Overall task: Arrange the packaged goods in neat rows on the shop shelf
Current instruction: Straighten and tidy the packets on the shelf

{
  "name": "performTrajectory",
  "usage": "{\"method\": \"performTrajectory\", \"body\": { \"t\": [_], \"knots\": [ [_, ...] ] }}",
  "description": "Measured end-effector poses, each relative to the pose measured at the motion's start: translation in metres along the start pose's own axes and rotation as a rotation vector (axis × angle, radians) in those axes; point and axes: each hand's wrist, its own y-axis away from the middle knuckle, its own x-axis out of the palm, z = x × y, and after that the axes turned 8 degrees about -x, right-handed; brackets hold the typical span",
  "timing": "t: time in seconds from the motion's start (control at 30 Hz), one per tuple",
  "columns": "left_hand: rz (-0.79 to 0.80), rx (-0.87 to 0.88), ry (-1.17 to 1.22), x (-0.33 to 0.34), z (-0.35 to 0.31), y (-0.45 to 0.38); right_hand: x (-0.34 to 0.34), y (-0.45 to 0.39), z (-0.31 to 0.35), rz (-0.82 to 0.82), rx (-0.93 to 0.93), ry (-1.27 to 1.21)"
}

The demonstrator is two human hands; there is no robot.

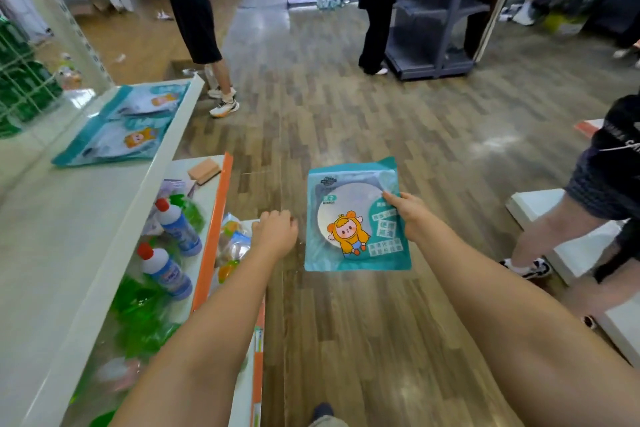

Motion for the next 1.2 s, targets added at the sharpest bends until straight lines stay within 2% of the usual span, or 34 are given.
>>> {"method": "performTrajectory", "body": {
  "t": [0.27, 0.63, 1.0, 1.2],
  "knots": [
    [-0.005, 0.051, -0.027, -0.01, -0.004, -0.084, 0.026, -0.054, 0.036, -0.057, -0.009, -0.017],
    [0.029, 0.05, -0.049, -0.002, -0.026, -0.152, 0.032, -0.136, 0.047, -0.021, 0.04, 0.011],
    [-0.053, -0.14, -0.04, -0.032, -0.059, -0.213, 0.053, -0.235, 0.118, 0.135, 0.009, 0.086],
    [-0.05, -0.238, -0.028, -0.035, -0.059, -0.222, 0.08, -0.276, 0.12, 0.251, 0.048, 0.154]
  ]
}}
